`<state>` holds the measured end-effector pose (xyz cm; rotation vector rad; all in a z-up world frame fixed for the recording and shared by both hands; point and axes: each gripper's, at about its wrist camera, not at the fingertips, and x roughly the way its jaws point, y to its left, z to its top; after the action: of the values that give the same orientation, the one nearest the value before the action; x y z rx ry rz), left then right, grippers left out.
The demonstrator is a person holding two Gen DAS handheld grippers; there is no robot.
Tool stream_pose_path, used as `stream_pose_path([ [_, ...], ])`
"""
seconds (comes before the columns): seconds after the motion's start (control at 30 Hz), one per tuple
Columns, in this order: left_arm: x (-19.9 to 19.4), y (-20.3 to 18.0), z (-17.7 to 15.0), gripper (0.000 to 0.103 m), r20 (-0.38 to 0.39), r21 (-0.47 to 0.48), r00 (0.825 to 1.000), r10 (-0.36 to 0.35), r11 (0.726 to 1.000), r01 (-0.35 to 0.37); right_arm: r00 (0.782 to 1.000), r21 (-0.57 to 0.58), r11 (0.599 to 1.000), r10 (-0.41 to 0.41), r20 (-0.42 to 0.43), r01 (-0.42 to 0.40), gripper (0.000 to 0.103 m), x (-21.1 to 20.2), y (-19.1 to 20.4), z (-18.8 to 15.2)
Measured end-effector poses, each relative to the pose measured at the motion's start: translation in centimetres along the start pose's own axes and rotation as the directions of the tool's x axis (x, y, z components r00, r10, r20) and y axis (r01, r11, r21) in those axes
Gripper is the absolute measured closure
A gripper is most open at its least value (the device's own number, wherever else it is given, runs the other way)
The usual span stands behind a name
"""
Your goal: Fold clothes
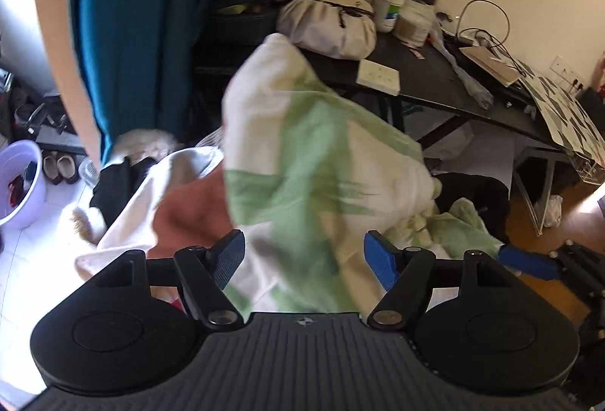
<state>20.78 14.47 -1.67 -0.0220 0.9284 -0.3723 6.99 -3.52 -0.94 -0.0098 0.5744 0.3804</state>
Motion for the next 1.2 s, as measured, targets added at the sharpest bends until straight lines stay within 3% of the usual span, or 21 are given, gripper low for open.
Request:
stream_pose_path([
  [0.03, 0.1, -0.5, 0.1, 0.074, 0.009, 0.020, 1.000, 0.001, 1.000, -0.001, 1.000, 0.027, 0.999, -0.027, 0.007, 0.026, 0.049, -0.5, -0.9, -0.1],
  [0.07, 0.2, -1.0, 0.1, 0.087, 0.011, 0.044, 1.000, 0.016, 0.999, -0.017, 0.999, 0.066, 0.997, -0.046, 0.007, 0.046, 0.047, -0.8, -1.9, -0.2],
  [0.23, -1.5, -0.6, -0.3, 0.092, 0.043, 0.023, 0.999, 0.027, 0.999, -0.028, 0.996, 0.310, 0.947, -0.087, -0.015, 0.087, 0.047, -0.6, -6.4, -1.3],
  [0.37, -3.7, 0.6, -0.9, 0.094, 0.072, -0.015, 0.996, 0.045, 0.999, -0.044, 0.999, 0.422, 0.905, -0.042, -0.034, 0.052, 0.065, 0.9, -8.0, -1.8],
  [0.47, -5.3, 1.5, -1.7, 0.099, 0.106, -0.028, 0.988, 0.109, 0.994, -0.106, 0.999, 0.501, 0.865, 0.003, -0.050, 0.022, 0.066, 2.0, -9.0, -2.1],
  [0.6, -6.4, 4.1, -2.7, 0.100, 0.101, -0.104, 0.979, 0.179, 0.980, -0.168, 0.995, 0.572, 0.820, 0.061, -0.076, -0.007, 0.071, 2.9, -9.8, -2.5],
  [0.67, -6.5, 4.9, -3.2, 0.100, 0.084, -0.116, 0.980, 0.179, 0.979, -0.168, 0.993, 0.568, 0.823, 0.074, -0.093, -0.008, 0.096, 2.9, -9.7, -2.6],
  [0.7, -6.4, 4.9, -3.3, 0.099, 0.073, -0.103, 0.984, 0.163, 0.983, -0.155, 0.993, 0.570, 0.821, 0.079, -0.089, -0.014, 0.096, 2.6, -9.8, -2.7],
  [0.77, -6.0, 3.9, -3.3, 0.087, 0.051, -0.062, 0.990, 0.128, 0.990, -0.125, 0.994, 0.580, 0.814, 0.087, -0.068, -0.031, 0.098, 1.8, -9.9, -2.8],
  [0.8, -5.8, 3.2, -3.2, 0.066, 0.048, -0.035, 0.993, 0.113, 0.993, -0.111, 0.994, 0.586, 0.809, 0.091, -0.056, -0.041, 0.098, 1.4, -9.9, -2.7],
  [0.83, -5.5, 2.1, -3.1, 0.036, 0.054, -0.001, 0.993, 0.101, 0.995, -0.101, 0.994, 0.593, 0.804, 0.096, -0.043, -0.052, 0.099, 1.1, -10.0, -2.7],
  [0.87, -5.3, 1.0, -3.0, 0.026, 0.065, 0.035, 0.994, 0.091, 0.995, -0.093, 0.994, 0.599, 0.798, 0.101, -0.030, -0.063, 0.099, 0.7, -10.1, -2.7],
  [0.9, -5.0, -0.3, -2.9, 0.023, 0.086, 0.071, 0.993, 0.084, 0.993, -0.090, 0.994, 0.601, 0.796, 0.102, -0.026, -0.066, 0.099, 0.5, -10.1, -2.7],
  [1.03, -2.4, -4.6, -1.2, 0.021, 0.086, 0.175, 0.996, 0.036, 0.983, -0.050, 0.995, 0.599, 0.800, 0.091, -0.041, -0.048, 0.100, 0.3, -10.0, -3.3],
  [1.17, 1.3, -7.4, 0.4, 0.023, 0.062, 0.227, 0.996, 0.059, 0.971, -0.072, 0.995, 0.609, 0.792, 0.085, -0.046, -0.039, 0.101, 0.1, -9.6, -4.2],
  [1.2, 1.8, -7.5, 0.5, 0.055, 0.074, 0.222, 0.995, 0.070, 0.971, -0.085, 0.996, 0.609, 0.792, 0.083, -0.046, -0.038, 0.101, 0.0, -9.5, -4.3],
])
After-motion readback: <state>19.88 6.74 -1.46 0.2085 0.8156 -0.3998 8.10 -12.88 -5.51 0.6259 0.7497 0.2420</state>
